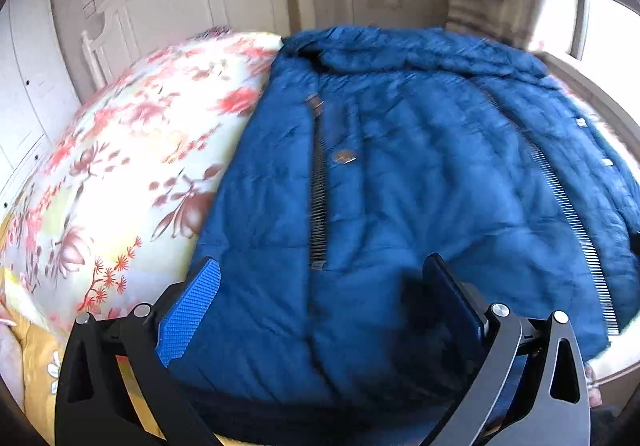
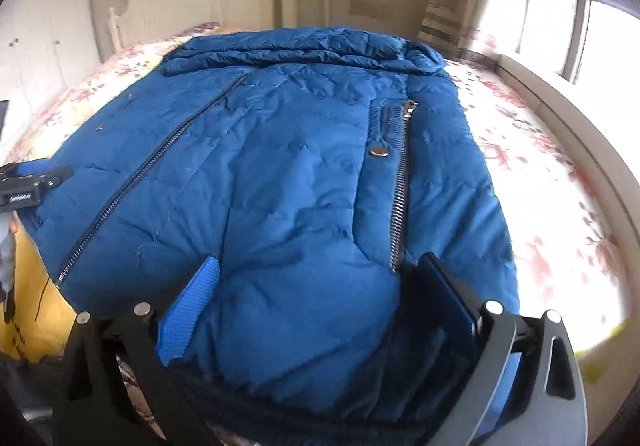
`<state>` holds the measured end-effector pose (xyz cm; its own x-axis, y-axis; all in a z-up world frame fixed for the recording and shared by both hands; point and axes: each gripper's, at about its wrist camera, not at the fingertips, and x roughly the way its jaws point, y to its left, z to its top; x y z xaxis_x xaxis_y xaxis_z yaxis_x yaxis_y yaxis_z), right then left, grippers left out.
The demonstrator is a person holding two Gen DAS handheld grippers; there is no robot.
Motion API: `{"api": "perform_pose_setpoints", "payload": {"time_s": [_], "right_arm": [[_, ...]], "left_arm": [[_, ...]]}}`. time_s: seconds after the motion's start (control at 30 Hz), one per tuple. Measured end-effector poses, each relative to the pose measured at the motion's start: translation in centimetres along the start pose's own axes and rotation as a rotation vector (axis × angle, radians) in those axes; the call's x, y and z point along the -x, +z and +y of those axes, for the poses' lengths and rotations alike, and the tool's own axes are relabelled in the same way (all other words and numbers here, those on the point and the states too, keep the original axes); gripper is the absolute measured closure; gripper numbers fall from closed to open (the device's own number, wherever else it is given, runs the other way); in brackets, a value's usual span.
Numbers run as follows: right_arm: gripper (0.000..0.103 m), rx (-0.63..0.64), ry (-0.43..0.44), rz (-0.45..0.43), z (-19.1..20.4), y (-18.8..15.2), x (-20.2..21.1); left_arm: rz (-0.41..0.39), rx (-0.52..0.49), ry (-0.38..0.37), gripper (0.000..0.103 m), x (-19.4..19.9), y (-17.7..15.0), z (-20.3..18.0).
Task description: Fold large clothes
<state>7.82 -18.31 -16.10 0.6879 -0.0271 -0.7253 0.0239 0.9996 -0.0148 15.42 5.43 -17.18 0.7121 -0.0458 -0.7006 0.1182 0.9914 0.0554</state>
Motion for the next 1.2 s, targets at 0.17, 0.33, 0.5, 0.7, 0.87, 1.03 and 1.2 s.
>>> {"api": "perform_pose_setpoints", "payload": {"time_s": [0.17,0.33,0.5,0.7,0.87,1.03,1.2], "right_arm": [[0.005,0.059,0.039,-0.091,2.7,0.0,2.3],[0.003,0.085,0.065,-0.077,4.4,-1.8,0.1],[0.003,0.094,0.069,-0.05,4.3,-1.5,0.3],[0.004,0.027,-0.05,-0.079,1.3,-1.3,2.0],[0.003,-0.029,-0.004,-0.068,-0.5,-2.5,0.7],[0.003,-0.022,-0.035,-0.068,-0.3,-1.9,1.9],[0.003,-0.051,-0.009,-0.056,-1.4,-2.4,1.1]], "left_arm": [[-0.054,-0.115,-0.069,0.005,2.0,-0.8,-5.1],[-0.003,-0.118,-0.072,0.004,-0.3,-1.7,-6.2],[-0.01,-0.127,-0.072,0.004,-0.3,-1.9,-6.2],[-0.012,-0.126,-0.08,0.004,-0.3,-2.1,-5.7],[-0.014,-0.127,-0.079,0.004,-0.2,-2.1,-5.8],[-0.012,-0.126,-0.078,0.004,-0.3,-2.1,-5.9],[0.016,-0.131,-0.121,0.004,0.3,-1.8,-5.3]]}}
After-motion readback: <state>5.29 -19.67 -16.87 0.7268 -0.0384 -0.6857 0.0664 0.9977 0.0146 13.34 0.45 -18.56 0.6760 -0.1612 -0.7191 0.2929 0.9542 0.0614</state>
